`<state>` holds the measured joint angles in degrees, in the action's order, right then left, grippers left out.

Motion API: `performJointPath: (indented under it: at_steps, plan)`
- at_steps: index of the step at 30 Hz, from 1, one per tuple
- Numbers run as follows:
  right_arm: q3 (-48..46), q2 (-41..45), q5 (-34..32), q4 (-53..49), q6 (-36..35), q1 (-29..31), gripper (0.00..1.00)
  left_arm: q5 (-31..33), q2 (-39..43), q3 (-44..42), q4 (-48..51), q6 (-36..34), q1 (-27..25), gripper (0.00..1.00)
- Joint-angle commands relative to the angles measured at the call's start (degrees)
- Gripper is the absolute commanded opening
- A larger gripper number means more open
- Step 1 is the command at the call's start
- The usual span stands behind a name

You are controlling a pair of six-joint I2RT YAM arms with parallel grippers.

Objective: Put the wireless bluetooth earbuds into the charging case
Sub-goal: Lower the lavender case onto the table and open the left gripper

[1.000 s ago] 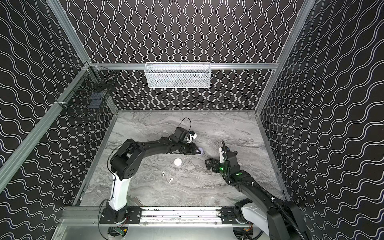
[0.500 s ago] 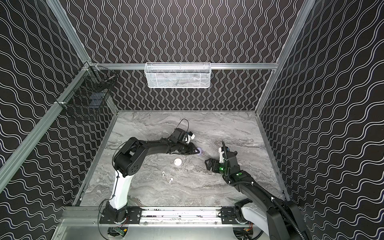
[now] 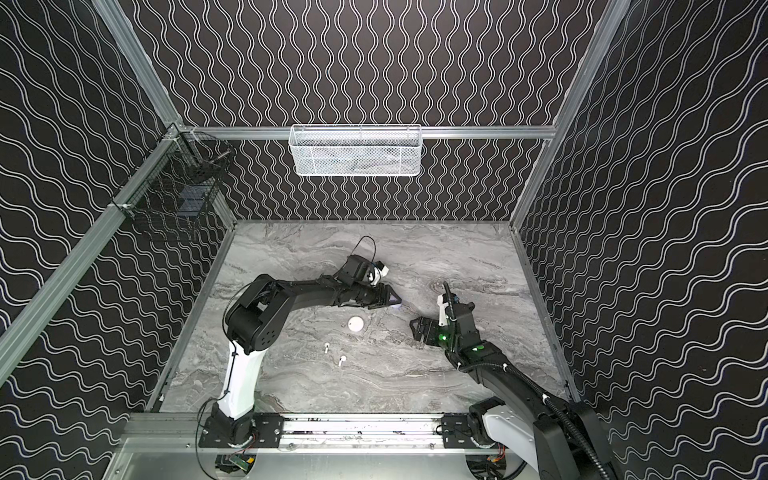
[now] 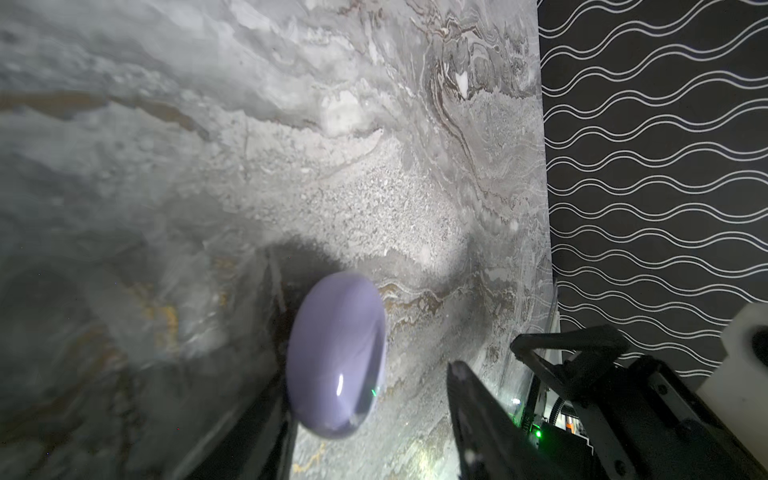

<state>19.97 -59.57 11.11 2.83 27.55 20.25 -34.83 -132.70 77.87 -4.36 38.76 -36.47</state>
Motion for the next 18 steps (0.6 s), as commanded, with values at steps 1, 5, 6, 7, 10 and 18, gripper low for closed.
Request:
performJointPath:
  at_steps: [1,5,6,7,10,18]
  plan:
    - [0.0,0.2,0.1,1.9,-0.1,0.1,0.93,2.1,1.2,-0.1,0.9,-1.2,0.3,0.61]
    - [-0.1,0.4,0.1,1.9,0.0,0.1,0.94,4.4,2.4,-0.2,3.4,-1.8,0.8,0.63]
    - [-0.1,0.3,0.1,2.0,-0.1,0.1,0.93,4.8,2.7,-0.4,3.8,-1.9,0.9,0.63]
    - [-0.1,0.3,0.1,2.0,0.0,0.0,0.94,5.2,3.1,-0.7,4.1,-2.0,1.1,0.63]
    - [-0.1,0.2,0.1,1.9,0.0,0.1,0.94,6.0,4.5,-1.7,4.5,-2.3,1.6,0.64]
    - [-0.1,0.0,0.0,2.2,-0.1,0.1,0.93,9.3,10.8,-4.5,7.3,-5.2,2.2,0.65]
